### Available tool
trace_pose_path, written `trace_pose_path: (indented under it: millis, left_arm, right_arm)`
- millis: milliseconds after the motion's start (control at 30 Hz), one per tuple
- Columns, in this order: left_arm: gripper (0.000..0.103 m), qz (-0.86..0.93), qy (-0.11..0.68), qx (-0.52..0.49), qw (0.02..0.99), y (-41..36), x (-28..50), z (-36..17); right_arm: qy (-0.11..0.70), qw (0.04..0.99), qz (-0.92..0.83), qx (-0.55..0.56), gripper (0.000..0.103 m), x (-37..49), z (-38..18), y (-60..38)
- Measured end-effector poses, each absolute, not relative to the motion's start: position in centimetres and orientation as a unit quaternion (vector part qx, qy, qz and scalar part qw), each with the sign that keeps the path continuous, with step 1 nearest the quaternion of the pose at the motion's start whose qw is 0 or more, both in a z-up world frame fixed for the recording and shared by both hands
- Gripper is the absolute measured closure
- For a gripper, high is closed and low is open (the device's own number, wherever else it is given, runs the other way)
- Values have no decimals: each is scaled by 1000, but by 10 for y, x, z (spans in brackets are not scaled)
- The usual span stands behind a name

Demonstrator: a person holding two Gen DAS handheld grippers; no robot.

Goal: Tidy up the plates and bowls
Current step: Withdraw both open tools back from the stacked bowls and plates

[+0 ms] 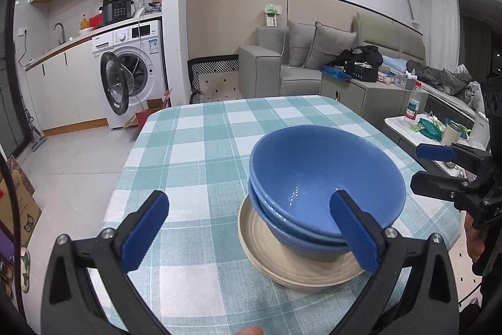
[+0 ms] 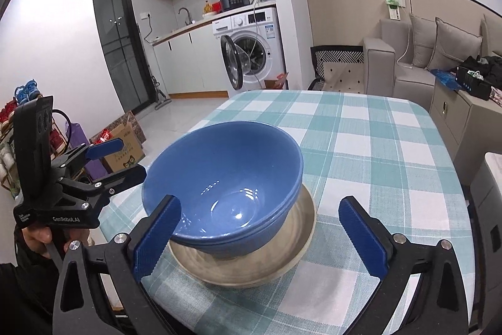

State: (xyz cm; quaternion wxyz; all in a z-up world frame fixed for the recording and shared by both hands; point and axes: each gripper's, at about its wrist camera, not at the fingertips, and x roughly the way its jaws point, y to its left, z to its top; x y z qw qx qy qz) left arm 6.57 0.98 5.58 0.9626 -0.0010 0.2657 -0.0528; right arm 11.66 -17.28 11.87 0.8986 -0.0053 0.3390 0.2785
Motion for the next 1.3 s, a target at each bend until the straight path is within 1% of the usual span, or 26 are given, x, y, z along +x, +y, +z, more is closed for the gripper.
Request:
trace_pose_path:
  millis: [467, 633, 833, 1100, 1300]
  left_arm:
    - [0, -33, 228, 2, 973, 10, 28, 38]
    - [0, -35, 216, -10, 976, 8, 14, 35]
    - [0, -26, 205, 5, 978, 1, -2, 33]
    - [0, -12, 199, -7, 980, 3, -21, 29]
    - [0, -10, 186, -16, 982, 0, -35, 28]
  right_arm:
    - [309, 912, 271, -15, 1, 71, 112, -183]
    - [296, 917, 268, -19, 1, 57, 108, -187]
    - [286, 918, 273, -11, 1, 39, 99, -194]
    - [272, 922, 277, -4, 1, 19, 97, -205]
    - [262, 923, 280, -17, 1, 7, 95, -200]
